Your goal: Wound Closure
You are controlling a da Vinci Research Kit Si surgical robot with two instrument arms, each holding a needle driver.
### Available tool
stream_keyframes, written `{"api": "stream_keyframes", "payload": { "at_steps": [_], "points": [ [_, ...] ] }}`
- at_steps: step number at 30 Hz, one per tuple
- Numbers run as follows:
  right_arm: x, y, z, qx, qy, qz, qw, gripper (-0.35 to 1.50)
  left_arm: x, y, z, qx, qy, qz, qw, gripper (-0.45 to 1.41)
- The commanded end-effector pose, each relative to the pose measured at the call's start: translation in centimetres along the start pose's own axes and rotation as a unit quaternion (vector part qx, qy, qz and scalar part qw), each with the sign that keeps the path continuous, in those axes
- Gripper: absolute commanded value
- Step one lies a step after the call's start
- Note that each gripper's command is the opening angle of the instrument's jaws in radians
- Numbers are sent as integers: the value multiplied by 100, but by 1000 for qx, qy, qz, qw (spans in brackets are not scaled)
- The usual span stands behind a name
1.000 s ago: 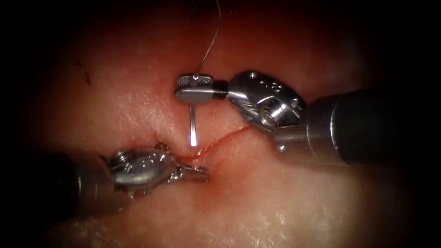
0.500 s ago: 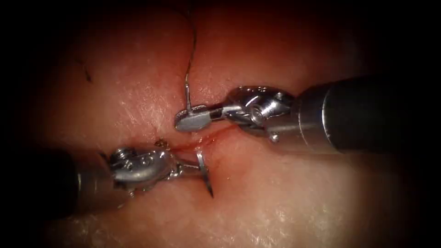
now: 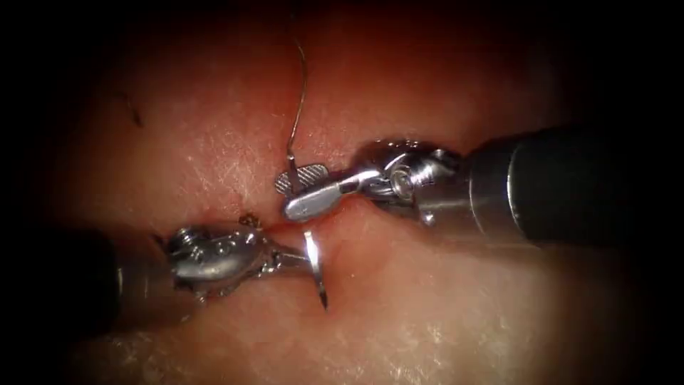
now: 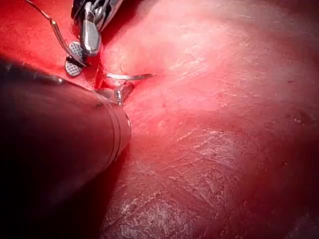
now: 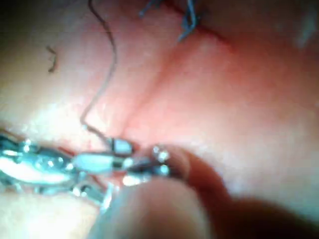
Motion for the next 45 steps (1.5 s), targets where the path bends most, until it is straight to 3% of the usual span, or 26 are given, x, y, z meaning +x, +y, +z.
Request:
{"api": "stream_keyframes", "payload": {
  "at_steps": [1,4,8,11,15,16,18,19,20,21,22,23,24,26,30,32,33,35,40,45],
  "points": [
    [6,13,-2,-11,7,-29,1000,133,-2,8,5,-3,2,19,1000,17],
    [17,17,-17,-22,15,-71,997,138,-2,19,-1,-5,3,59,998,30],
    [37,13,-41,-42,30,-95,994,140,1,34,-8,5,6,126,992,32],
    [56,2,-65,-59,41,-129,989,138,13,46,-9,25,9,198,980,39],
    [62,-4,-77,-73,48,-133,987,138,17,54,-11,29,9,243,969,39],
    [60,-7,-84,-72,47,-131,988,135,19,57,-13,41,8,281,959,39],
    [59,-7,-86,-69,45,-131,988,133,21,58,-13,46,7,296,954,41],
    [56,-8,-90,-71,46,-131,988,131,26,57,-13,58,5,340,939,47],
    [56,-8,-90,-71,46,-131,988,131,26,57,-13,58,5,340,939,47],
    [50,-10,-92,-69,44,-132,988,131,34,54,-13,79,-1,386,919,56],
    [50,-10,-92,-69,44,-132,988,131,34,54,-13,79,-1,386,919,56],
    [45,-13,-91,-68,43,-133,988,131,36,53,-14,86,-8,409,909,56],
    [45,-13,-91,-68,43,-133,988,131,36,53,-14,86,-8,409,909,56],
    [36,-16,-89,-62,39,-135,988,131,39,50,-17,94,-16,434,896,57],
    [30,-17,-87,-62,39,-137,988,131,41,41,-17,97,-33,441,891,57],
    [27,-17,-86,-63,38,-138,988,131,38,31,-17,106,-66,461,878,64],
    [27,-17,-86,-63,38,-138,988,131,38,31,-17,106,-66,461,878,64],
    [23,-16,-85,-63,37,-140,987,131,34,23,-15,114,-92,487,861,67],
    [19,-15,-85,-62,40,-142,987,131,29,11,-6,128,-114,517,838,67],
    [15,-16,-85,-58,46,-146,987,131,22,8,2,131,-124,529,829,66]
  ]
}}
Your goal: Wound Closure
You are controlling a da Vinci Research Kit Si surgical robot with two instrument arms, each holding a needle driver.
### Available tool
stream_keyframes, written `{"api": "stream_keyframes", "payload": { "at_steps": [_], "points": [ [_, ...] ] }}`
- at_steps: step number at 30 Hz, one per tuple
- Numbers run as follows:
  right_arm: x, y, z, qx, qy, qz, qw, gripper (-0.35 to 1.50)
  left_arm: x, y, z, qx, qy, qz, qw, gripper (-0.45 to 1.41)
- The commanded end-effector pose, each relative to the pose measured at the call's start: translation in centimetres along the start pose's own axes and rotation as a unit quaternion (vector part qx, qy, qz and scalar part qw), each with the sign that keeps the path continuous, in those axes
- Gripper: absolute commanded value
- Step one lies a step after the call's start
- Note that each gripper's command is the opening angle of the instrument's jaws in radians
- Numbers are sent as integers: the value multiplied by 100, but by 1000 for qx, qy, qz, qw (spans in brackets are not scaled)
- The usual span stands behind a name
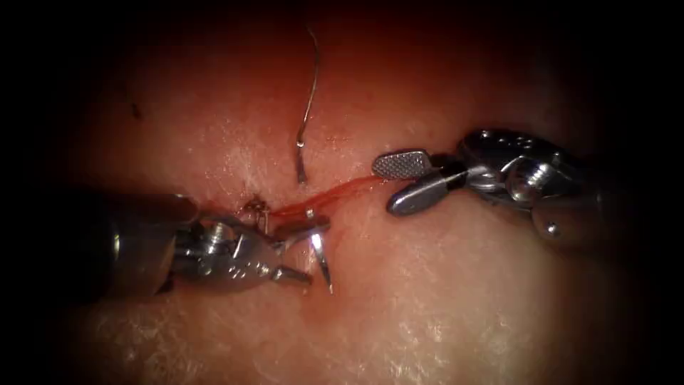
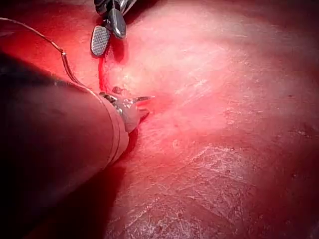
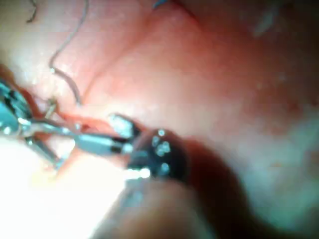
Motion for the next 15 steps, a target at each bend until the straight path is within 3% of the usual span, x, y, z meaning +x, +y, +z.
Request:
{"api": "stream_keyframes", "payload": {
  "at_steps": [1,9,10,15],
  "points": [
    [-7,1,7,2,1,1,1000,131,3,2,11,2,-1,-2,1000,66],
    [-9,-1,7,7,9,7,1000,131,10,-2,19,9,6,24,1000,51],
    [-10,-2,7,7,10,10,1000,131,5,-6,21,31,5,25,999,47],
    [-11,-3,7,6,16,10,1000,131,-2,-8,20,60,-3,41,997,59]
  ]
}}
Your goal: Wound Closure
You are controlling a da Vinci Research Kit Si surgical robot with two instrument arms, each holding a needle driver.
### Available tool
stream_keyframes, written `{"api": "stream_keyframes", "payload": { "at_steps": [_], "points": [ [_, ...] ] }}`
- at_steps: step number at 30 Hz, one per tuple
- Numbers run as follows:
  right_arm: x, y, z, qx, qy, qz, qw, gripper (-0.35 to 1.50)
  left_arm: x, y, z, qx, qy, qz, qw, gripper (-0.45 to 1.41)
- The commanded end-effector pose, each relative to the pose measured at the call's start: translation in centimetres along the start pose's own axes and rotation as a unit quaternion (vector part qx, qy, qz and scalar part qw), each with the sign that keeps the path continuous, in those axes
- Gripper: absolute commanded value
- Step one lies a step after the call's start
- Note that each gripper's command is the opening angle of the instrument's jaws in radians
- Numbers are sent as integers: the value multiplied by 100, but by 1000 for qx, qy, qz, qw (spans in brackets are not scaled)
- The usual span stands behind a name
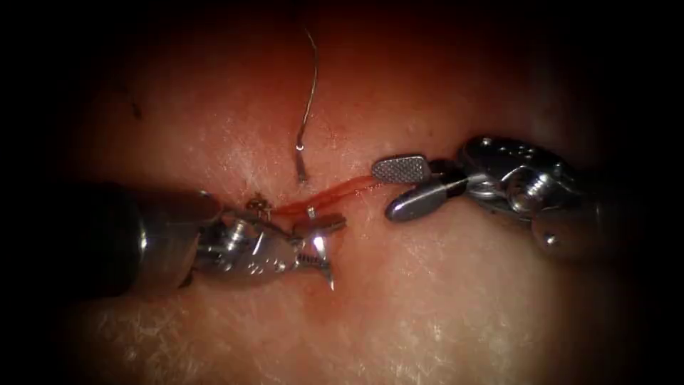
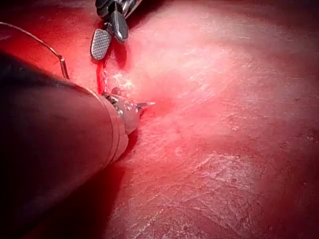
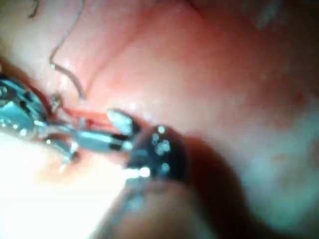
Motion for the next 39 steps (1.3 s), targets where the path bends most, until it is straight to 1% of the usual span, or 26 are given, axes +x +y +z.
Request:
{"api": "stream_keyframes", "payload": {
  "at_steps": [1,3,4,5,6,7,8,10,12,15,17,20,21,23,24,26,27,28,29,30,33,34,35,36,38,39],
  "points": [
    [-6,2,7,0,1,4,1000,131,0,3,7,5,-2,6,1000,61],
    [-6,3,8,-1,1,3,1000,131,-1,2,5,24,1,0,1000,67],
    [-6,3,8,-1,1,3,1000,131,-1,2,5,24,1,0,1000,67],
    [-6,3,8,0,2,4,1000,131,0,3,5,35,6,-1,999,57],
    [-6,3,8,-1,4,7,1000,131,3,3,3,43,10,-5,999,12],
    [-7,3,8,-2,6,7,1000,131,6,3,1,46,10,-7,999,-25],
    [-7,3,8,-2,6,6,1000,131,8,3,-1,48,9,-2,999,-45],
    [-7,3,8,-2,6,6,1000,131,11,3,-3,49,12,-1,999,-45],
    [-7,4,7,-4,7,9,1000,131,20,1,-14,58,28,9,998,-45],
    [-7,4,6,-5,11,15,1000,131,27,-5,-26,65,47,1,997,-45],
    [-7,4,6,-7,11,15,1000,131,31,-12,-38,69,67,-4,995,-45],
    [-7,3,4,-7,14,15,1000,131,35,-19,-49,66,85,-34,994,-45],
    [-7,3,3,-8,15,18,1000,131,41,-22,-56,56,104,-65,991,-45],
    [-7,3,3,-8,15,18,1000,131,46,-25,-59,40,126,-112,985,-45],
    [-8,3,3,-9,15,18,1000,131,50,-26,-61,22,146,-154,977,-45],
    [-8,2,3,-10,15,18,1000,131,57,-26,-63,-2,169,-209,963,-45],
    [-8,2,3,-10,15,18,1000,131,57,-26,-63,-2,169,-209,963,-45],
    [-9,1,2,-4,13,21,1000,131,65,-24,-64,-36,193,-272,942,-45],
    [-9,0,2,-1,12,21,1000,131,68,-22,-65,-54,206,-297,931,-45],
    [-10,-2,3,4,10,21,1000,131,74,-19,-65,-87,236,-344,905,-45],
    [-11,-4,4,4,10,21,1000,131,78,-15,-68,-115,275,-390,871,-45],
    [-11,-4,4,4,10,21,1000,131,79,-15,-69,-124,287,-397,863,-45],
    [-11,-4,4,4,10,21,1000,131,79,-15,-69,-124,287,-397,863,-45],
    [-11,-4,3,4,10,21,1000,131,83,-14,-75,-143,307,-432,836,-45],
    [-11,-4,3,4,10,21,1000,131,89,-12,-82,-159,318,-449,820,-45],
    [-12,-5,3,4,10,21,1000,131,97,-12,-90,-169,327,-462,807,-45]
  ]
}}
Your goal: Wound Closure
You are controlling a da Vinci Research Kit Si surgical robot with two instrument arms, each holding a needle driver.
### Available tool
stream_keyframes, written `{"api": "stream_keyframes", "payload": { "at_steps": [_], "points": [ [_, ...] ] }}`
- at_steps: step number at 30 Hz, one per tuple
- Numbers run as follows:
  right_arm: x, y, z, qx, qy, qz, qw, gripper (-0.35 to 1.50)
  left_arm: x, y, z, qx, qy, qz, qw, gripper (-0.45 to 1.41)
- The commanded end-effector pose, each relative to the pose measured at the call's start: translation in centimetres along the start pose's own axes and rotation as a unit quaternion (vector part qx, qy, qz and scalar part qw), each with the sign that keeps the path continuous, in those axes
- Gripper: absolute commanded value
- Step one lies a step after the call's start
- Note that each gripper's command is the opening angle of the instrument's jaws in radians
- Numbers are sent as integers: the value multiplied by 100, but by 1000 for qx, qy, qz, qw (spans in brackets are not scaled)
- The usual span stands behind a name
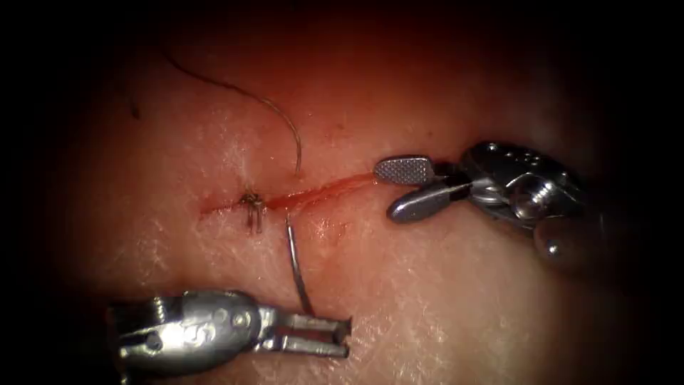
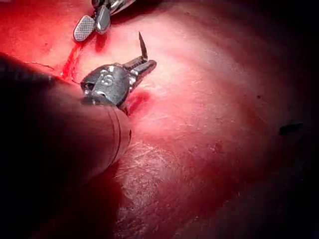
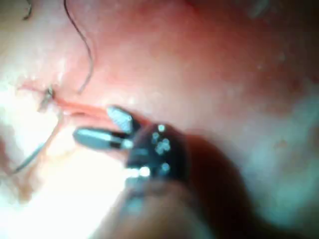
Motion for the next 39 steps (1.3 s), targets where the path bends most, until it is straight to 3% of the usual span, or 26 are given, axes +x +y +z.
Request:
{"api": "stream_keyframes", "payload": {
  "at_steps": [1,6,8,9,12,16,17,18,20,22,26,31,33,39],
  "points": [
    [-7,2,7,2,0,0,1000,131,0,5,7,-9,9,-11,1000,-45],
    [-9,0,6,3,-1,0,1000,130,49,35,2,-46,43,-27,998,-45],
    [-10,-2,5,4,-2,0,1000,130,75,42,-4,-55,51,-6,997,-45],
    [-12,-3,5,3,-1,2,1000,130,103,44,-12,-39,58,39,997,-45],
    [-13,-4,2,4,-2,-10,1000,130,148,33,-30,3,50,117,992,-45],
    [-15,-8,-2,4,-4,-7,1000,126,172,7,-50,47,17,172,984,-45],
    [-15,-12,-5,2,2,45,999,111,177,-10,-60,68,7,192,979,-45],
    [-15,-12,-5,2,2,45,999,111,177,-10,-60,68,7,192,979,-45],
    [-12,-17,-9,-3,13,86,996,94,170,-27,-67,86,-9,208,974,-45],
    [-6,-21,-11,-1,16,122,992,94,158,-33,-67,91,-18,210,973,-45],
    [10,-34,-11,-2,25,263,964,89,112,-35,-55,81,-36,226,970,-45],
    [19,-40,-2,13,17,288,957,89,68,-24,-26,74,-58,255,962,-45],
    [20,-39,6,22,12,308,951,86,52,-15,-8,69,-72,293,951,-45],
    [15,-53,12,52,-5,318,947,84,43,-11,7,74,-107,356,925,-45]
  ]
}}
